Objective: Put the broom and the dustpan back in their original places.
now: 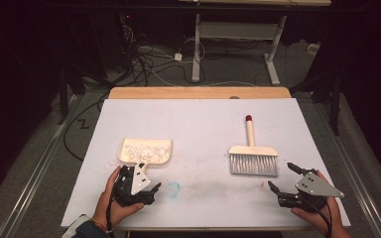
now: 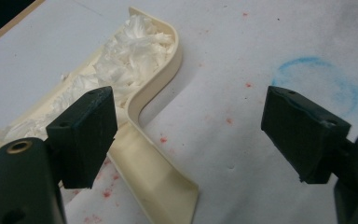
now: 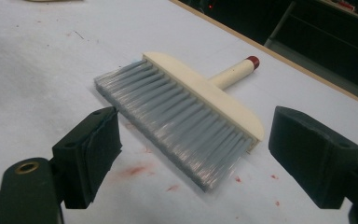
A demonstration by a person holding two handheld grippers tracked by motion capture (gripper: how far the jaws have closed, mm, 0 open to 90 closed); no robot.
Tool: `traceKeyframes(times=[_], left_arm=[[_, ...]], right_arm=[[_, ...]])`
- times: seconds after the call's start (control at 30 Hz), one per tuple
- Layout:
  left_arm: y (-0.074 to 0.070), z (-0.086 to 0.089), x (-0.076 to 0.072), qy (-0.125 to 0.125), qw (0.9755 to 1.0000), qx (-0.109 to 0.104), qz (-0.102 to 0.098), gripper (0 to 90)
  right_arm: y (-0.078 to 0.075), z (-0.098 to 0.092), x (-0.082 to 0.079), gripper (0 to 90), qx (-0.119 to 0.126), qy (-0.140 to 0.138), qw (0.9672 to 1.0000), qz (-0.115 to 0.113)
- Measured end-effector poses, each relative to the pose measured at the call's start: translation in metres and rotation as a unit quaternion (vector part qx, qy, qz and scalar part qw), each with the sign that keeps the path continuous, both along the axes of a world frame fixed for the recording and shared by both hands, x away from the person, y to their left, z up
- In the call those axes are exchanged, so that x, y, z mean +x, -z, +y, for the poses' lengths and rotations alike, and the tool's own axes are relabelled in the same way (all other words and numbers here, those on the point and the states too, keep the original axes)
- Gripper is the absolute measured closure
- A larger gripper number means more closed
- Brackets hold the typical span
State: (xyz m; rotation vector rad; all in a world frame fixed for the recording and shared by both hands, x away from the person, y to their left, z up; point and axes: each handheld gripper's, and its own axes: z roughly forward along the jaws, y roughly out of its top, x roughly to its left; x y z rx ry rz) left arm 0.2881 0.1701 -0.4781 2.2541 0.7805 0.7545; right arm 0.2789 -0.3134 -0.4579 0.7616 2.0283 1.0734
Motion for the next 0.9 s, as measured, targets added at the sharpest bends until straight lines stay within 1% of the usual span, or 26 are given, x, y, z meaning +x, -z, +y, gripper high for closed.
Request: traceKeyframes(times=[0.3,0.57,0.63,0.9], left_arm=[[0.0006,-0.0010,-0.0003,0.003,1.0000,0.001,0.000,18.2],[0.0003,-0.0003,0.0002,0.003,1.0000,0.001,0.000,18.2],[-0.0003,-0.0005,-0.0001,0.002,1.0000,-0.002,-0.004,18.2],[-0.0007,-0.0019,0.0024,0.002,1.0000,-0.002,-0.002,18.2]], right_arm=[[-0.0003,-0.0017,0.0004,16.9,0.004,0.001,1.0000,0.000],[0.0005,-0.0011,0.0014,16.8,0.001,0.001,1.0000,0.001],[0.0007,-0.0011,0.0014,16.8,-0.001,0.002,1.0000,0.001],[0.0000,-0.0015,0.0008,16.7,-0.002,0.001,1.0000,-0.004]])
